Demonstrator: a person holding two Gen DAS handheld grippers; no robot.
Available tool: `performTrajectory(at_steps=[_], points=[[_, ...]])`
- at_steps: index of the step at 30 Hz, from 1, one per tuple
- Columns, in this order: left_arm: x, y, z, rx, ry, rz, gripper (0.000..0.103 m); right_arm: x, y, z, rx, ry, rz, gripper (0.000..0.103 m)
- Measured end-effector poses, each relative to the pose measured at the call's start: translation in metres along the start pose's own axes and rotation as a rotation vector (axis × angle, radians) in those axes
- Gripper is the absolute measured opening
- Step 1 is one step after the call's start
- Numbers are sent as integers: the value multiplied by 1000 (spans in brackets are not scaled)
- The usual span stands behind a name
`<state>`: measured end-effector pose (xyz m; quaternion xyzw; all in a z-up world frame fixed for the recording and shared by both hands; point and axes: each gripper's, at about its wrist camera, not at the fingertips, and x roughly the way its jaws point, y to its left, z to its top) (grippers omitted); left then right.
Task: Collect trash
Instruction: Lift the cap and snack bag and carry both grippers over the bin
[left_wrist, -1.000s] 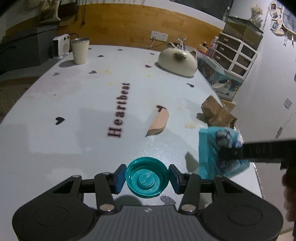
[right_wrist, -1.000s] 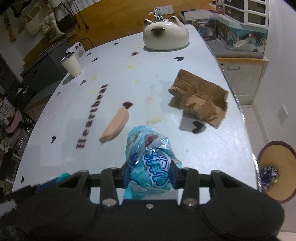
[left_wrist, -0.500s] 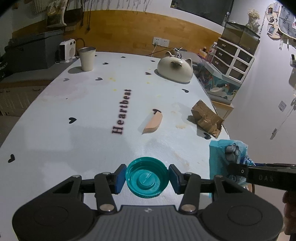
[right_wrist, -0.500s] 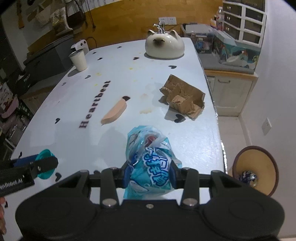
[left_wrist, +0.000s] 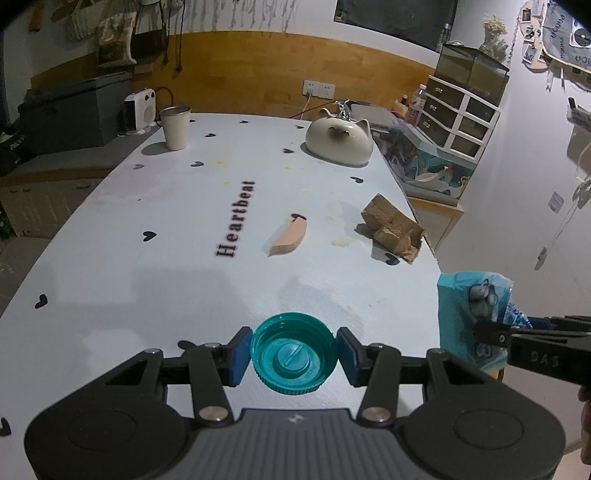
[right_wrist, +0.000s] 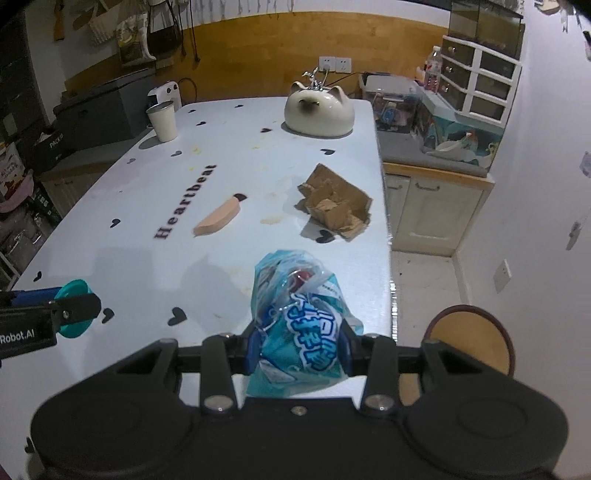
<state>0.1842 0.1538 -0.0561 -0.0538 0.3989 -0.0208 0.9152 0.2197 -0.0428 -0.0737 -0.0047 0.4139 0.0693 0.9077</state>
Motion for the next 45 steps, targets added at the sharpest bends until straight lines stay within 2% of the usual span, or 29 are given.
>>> performTrajectory(at_steps=[10,17,31,45], points=[[-7,-63,0,-2,-19,19,50,-21,-52,-6,8,-31,31,42],[14,-130,8,12,-10,5,50,-27,-119,-1,26,-39,35,42],[92,-260,29,64,51,-40,50,9,-265,13,65,-11,0,42],[208,-361,40,165,198,-130,50,87,-391,-3,199,117,-92,42]])
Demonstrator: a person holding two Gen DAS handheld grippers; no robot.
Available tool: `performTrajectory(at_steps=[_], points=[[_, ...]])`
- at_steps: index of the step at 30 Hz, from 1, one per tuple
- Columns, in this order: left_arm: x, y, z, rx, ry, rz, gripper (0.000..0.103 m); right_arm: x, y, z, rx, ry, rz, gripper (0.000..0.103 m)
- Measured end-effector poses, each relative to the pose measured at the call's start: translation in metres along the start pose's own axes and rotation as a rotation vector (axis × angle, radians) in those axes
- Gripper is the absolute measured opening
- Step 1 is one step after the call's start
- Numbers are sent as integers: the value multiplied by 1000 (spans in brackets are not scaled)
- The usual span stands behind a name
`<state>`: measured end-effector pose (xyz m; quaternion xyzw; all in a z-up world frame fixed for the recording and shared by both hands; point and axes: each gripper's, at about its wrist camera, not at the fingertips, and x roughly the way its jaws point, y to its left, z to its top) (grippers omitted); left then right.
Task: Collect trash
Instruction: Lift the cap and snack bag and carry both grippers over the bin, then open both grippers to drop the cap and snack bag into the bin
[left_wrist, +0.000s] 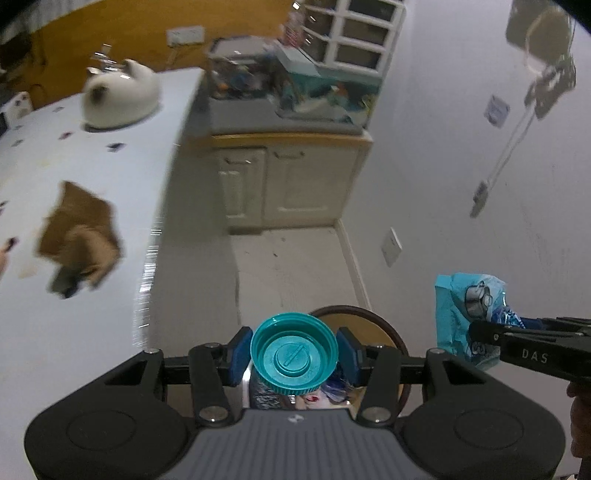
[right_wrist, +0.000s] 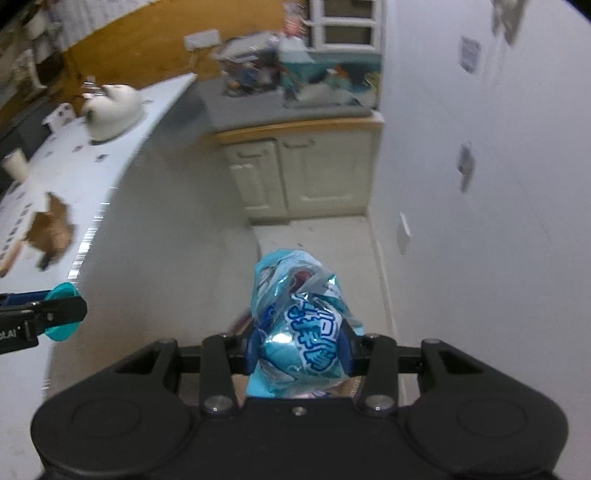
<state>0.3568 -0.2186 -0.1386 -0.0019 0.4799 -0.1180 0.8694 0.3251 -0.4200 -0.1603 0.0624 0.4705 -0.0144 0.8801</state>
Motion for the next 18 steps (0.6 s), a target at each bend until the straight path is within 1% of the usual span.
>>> performTrajectory(at_steps=[3,7,10,13,18], points=[[29,-9,7,18,34,-19,50,21,-22,-1,29,33,-29,42],[65,-17,13,35,78,-40,50,53,-41,-5,60,88,-64,42],[93,-15,14,19,107,-59,50,83,-50,-10,80,142,-72,42],[124,-11,10,-12,158,-76,50,118,-50,-17,90,199,-56,43],[159,-6,-2,-46,227,-85,50,181,-41,-30,105,314,28,44]])
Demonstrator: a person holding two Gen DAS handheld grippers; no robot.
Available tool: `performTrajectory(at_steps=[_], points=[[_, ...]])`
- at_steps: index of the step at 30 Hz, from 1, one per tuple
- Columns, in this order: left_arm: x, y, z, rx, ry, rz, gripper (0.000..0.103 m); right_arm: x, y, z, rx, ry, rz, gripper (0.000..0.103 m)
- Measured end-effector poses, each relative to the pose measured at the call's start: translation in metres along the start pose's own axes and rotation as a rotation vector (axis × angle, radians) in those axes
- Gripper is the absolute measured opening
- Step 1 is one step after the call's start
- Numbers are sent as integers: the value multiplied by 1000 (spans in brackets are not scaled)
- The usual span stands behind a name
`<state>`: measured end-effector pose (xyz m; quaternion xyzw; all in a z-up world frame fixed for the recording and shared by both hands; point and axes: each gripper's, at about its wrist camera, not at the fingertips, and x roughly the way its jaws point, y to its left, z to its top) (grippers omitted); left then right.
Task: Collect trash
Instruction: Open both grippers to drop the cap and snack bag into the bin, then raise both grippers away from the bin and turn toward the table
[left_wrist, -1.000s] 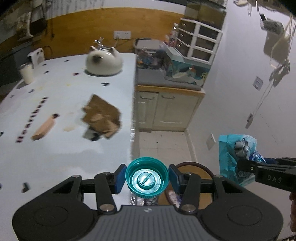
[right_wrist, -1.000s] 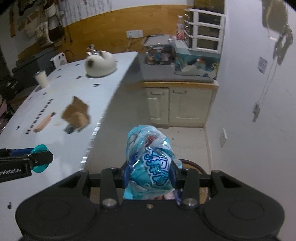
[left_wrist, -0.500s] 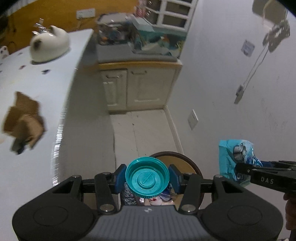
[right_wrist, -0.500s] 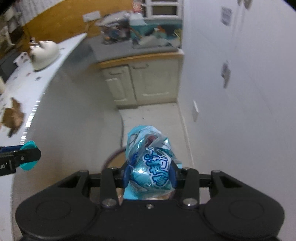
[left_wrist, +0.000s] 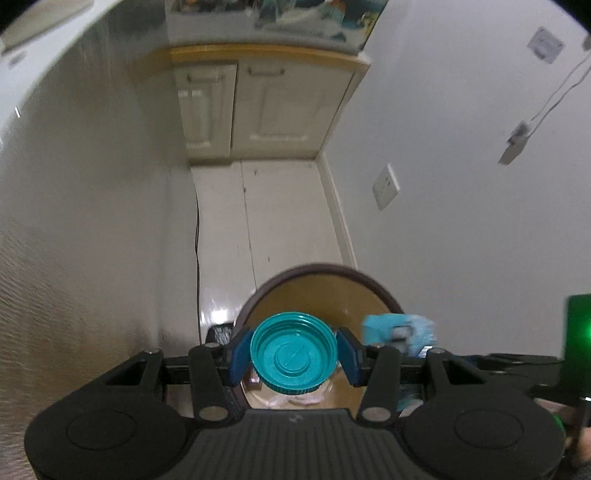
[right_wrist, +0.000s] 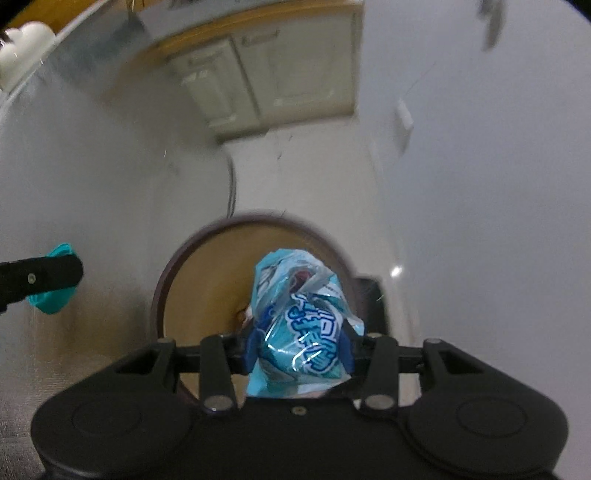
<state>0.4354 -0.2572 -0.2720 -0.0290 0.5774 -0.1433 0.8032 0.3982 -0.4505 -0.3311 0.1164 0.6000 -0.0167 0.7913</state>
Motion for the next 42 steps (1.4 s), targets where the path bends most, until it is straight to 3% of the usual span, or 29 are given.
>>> performTrajectory(at_steps=[5,10,11,12,17,24,31,33,34,35,42], points=[[30,12,-7,-50,48,2,50,62,10,-1,48,139,113,46],[54,22,-18,-104,101,-5,50,104,20,-14,82,259,140,55],[57,22,-19,-101,107,-4,50,105,19,-16,87,264,129,62],[62,22,-20,-97,113,-3,50,105,18,-17,91,263,123,70],[80,19,-19,-87,138,-3,50,97,2,-19,117,244,111,78],[94,11,-26,-34,175,-3,50,86,-10,-20,108,206,77,80],[117,-6,-30,62,195,-39,51,64,-38,-17,202,131,130,80],[124,-13,-34,86,211,-56,64,62,-43,-17,243,120,154,80],[125,-15,-36,87,217,-50,82,63,-44,-17,253,119,158,80],[126,-18,-38,87,223,-43,89,61,-46,-16,257,116,157,80],[124,-24,-50,103,266,-54,89,60,-49,-22,264,116,159,80]])
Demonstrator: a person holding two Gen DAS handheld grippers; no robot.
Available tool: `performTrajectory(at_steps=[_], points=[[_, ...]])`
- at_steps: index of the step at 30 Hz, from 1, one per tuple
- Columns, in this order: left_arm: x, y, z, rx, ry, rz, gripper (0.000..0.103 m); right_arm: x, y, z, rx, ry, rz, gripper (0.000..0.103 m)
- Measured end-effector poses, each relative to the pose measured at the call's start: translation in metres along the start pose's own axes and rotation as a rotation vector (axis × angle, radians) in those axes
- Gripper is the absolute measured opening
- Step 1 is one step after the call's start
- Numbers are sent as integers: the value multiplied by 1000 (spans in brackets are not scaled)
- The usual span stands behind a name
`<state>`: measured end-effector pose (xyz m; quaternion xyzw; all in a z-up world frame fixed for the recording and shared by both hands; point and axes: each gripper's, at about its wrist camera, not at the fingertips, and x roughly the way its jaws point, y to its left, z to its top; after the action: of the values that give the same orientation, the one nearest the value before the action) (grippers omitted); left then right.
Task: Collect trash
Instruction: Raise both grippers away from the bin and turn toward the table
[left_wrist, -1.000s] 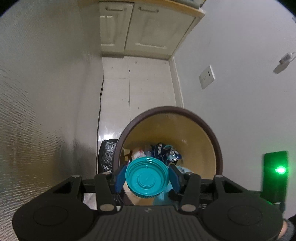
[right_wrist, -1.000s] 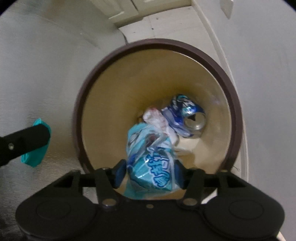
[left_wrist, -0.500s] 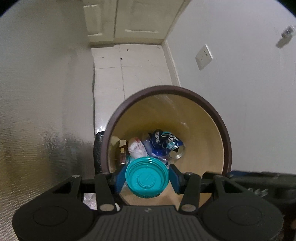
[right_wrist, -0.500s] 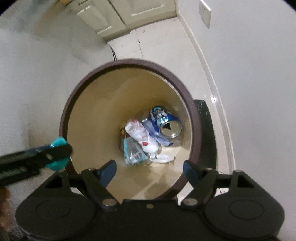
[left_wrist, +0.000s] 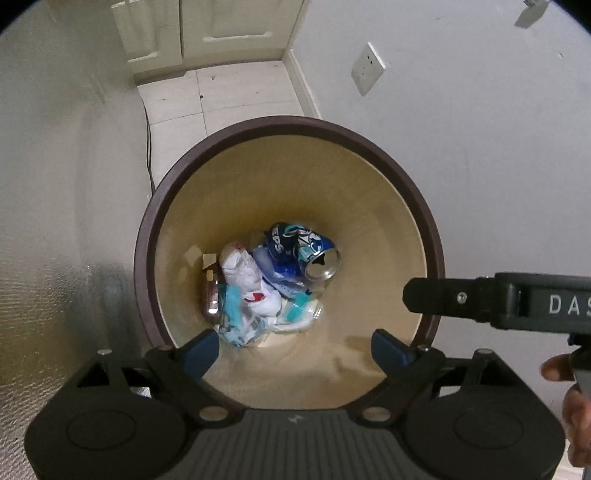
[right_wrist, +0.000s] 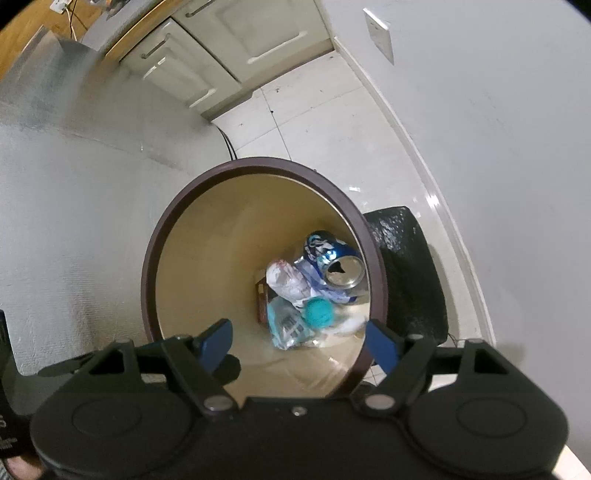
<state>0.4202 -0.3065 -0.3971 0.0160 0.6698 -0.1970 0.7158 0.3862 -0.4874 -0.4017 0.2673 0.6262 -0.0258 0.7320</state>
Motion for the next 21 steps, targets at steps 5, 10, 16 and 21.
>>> performTrajectory(at_steps=[5,10,16,21], points=[[-9,1,-5,-24,4,17,95,-4,-1,-5,-20,4,1,80],[-22,6,-9,-51,0,37,99,-12,4,-9,-86,-8,-14,80],[-43,12,-12,-73,-17,68,103,-30,12,-10,-167,-21,-43,87],[-61,16,-16,-87,-38,77,103,-45,16,-13,-190,-41,-48,94]])
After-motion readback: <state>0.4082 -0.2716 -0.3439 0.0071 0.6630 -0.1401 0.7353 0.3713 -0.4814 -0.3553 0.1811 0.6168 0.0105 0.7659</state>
